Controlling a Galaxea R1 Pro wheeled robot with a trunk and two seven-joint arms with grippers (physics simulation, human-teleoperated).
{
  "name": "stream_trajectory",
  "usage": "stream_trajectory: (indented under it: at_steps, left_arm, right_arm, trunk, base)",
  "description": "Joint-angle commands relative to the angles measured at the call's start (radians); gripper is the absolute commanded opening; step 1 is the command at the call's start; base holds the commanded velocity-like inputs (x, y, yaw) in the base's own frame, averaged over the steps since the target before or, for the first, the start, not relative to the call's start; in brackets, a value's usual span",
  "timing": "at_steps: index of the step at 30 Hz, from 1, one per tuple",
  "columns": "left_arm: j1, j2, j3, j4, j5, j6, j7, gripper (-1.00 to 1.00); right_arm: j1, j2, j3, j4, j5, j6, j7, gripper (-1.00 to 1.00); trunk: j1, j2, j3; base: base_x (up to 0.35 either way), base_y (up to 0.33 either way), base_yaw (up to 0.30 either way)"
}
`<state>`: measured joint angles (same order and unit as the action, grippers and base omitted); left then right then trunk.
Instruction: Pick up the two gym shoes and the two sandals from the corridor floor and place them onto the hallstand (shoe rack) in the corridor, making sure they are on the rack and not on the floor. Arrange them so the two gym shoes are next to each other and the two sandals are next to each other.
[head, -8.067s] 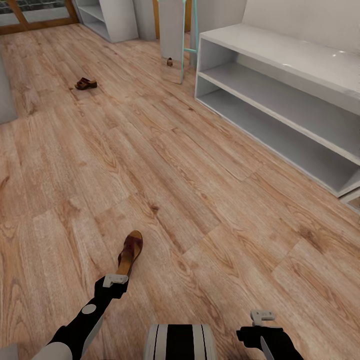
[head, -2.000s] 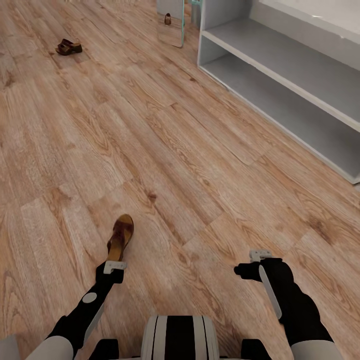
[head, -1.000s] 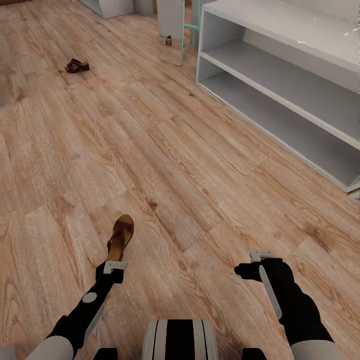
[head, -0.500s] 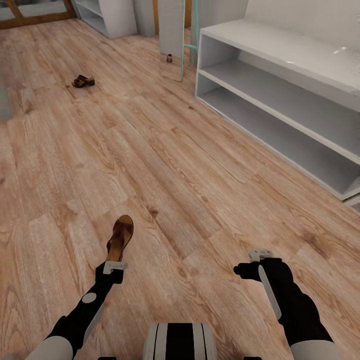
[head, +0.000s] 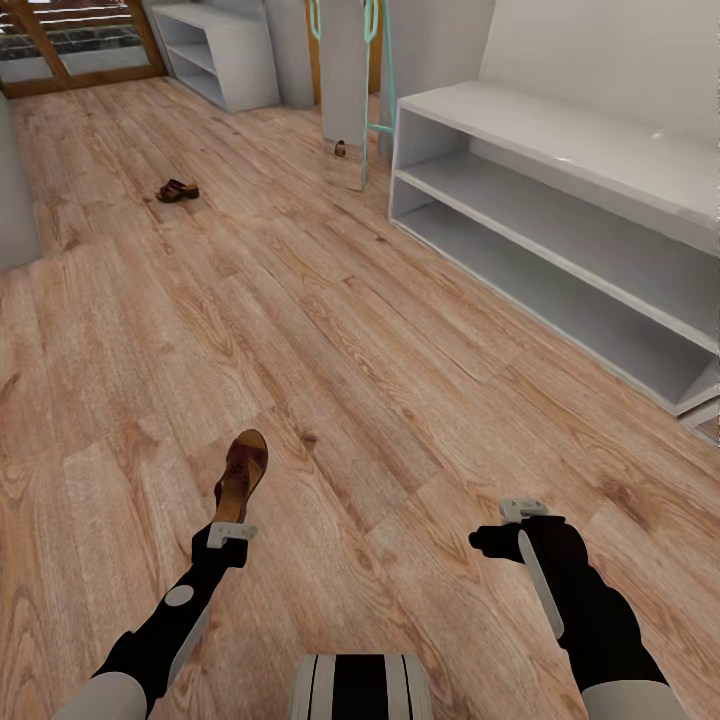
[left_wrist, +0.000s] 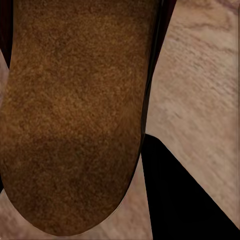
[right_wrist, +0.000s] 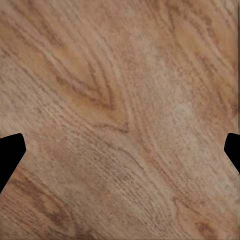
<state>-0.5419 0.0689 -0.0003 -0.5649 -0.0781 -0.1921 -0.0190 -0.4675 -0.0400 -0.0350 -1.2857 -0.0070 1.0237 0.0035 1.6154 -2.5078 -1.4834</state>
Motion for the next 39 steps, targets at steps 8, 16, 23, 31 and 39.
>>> stream_trajectory:
  at_steps: [8,16,23,31,39]
  left_arm:
    - [-0.001,0.005,0.003,-0.081,-0.013,0.033,0.0,-1.0]
    - [0.0,-0.001,-0.001,-0.418,0.005,0.373,-0.001,-1.0]
    - [0.002,0.0,-0.001,-0.433,0.104,0.424,-0.001,-1.0]
    - [0.002,-0.002,-0.002,-0.434,0.118,0.428,-0.001,-1.0]
    - [0.002,-0.008,-0.003,-0.434,0.119,0.429,-0.001,-1.0]
  right_arm:
    - [0.0,0.008,0.008,0.003,0.003,0.003,-0.004,1.0]
    - [0.003,0.01,0.008,0.003,-0.005,-0.082,0.001,1.0]
    - [0.003,0.011,0.011,0.005,-0.005,-0.221,0.002,1.0]
    - [0.003,0.011,0.013,0.006,-0.004,-0.235,0.002,1.0]
    - [0.003,0.011,0.019,0.006,-0.005,-0.235,0.001,1.0]
  trunk:
    - [-0.004,0.002,0.03]
    - [-0.007,0.004,0.063]
    - [-0.01,0.005,0.099]
    - [-0.014,0.007,0.142]
    - [-0.035,0.043,0.183]
  base:
    - [0.0,0.0,0.0]
    - [0.0,0.0,0.0]
    - [0.0,0.0,0.0]
    - [0.0,0.0,0.021]
    - [0.0,0.0,0.065]
